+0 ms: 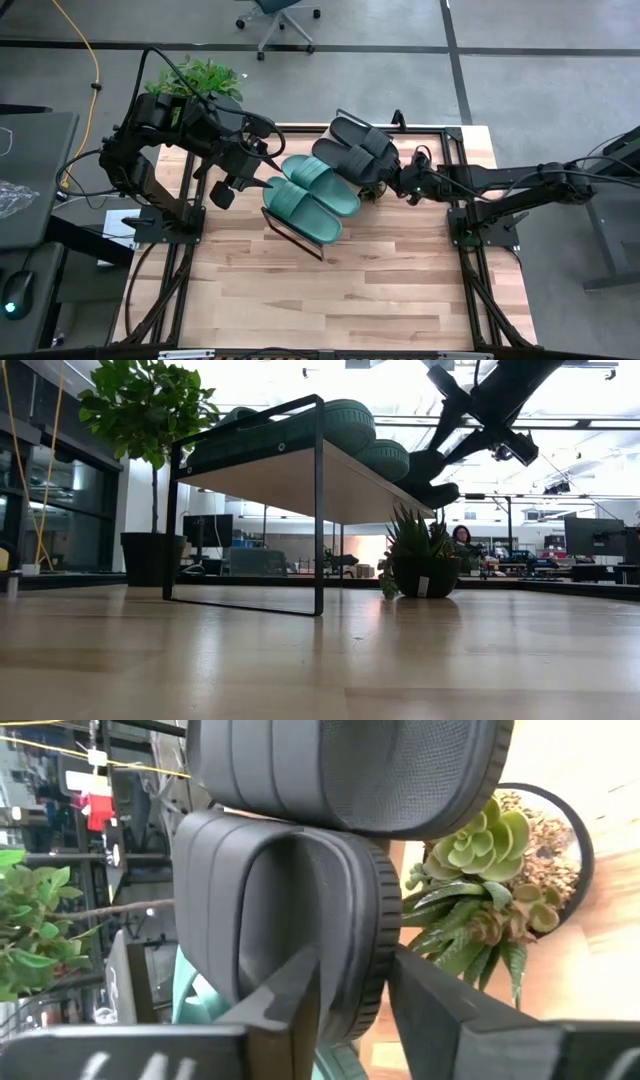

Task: Pick and place slides into the shelf
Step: Put the black slide on the shelf

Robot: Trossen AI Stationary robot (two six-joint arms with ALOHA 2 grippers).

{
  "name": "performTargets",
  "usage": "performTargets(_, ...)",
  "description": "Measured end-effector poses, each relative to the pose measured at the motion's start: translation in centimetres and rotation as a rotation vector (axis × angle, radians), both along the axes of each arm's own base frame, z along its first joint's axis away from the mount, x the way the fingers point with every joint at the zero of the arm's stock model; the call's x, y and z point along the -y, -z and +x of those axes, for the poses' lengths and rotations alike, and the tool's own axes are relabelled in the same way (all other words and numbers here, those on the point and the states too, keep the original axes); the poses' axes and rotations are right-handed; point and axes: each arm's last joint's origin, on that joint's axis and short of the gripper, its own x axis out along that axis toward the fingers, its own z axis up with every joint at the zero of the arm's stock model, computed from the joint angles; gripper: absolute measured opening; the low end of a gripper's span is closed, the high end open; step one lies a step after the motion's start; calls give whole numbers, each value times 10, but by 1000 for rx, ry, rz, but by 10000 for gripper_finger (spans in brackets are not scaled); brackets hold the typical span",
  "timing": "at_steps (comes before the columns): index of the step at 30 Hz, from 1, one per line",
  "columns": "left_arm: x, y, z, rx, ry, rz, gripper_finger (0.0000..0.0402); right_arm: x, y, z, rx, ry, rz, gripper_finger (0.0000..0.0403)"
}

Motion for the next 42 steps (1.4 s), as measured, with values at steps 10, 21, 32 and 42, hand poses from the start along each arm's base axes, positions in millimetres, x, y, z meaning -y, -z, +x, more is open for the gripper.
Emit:
performTargets(10,0,0,0,-1,0,0,161,-3,1,0,-9,-54,31,122)
performTargets(21,0,0,0,0,7,8,161,-7,5,-5,-79,-32,5,122)
performTargets(32,0,0,0,-1,7,7,161,-6,4,-3,-68,-48,-8,122)
performTargets(42,0,0,0,-1,7,6,161,-4,3,-2,-56,-46,2,122)
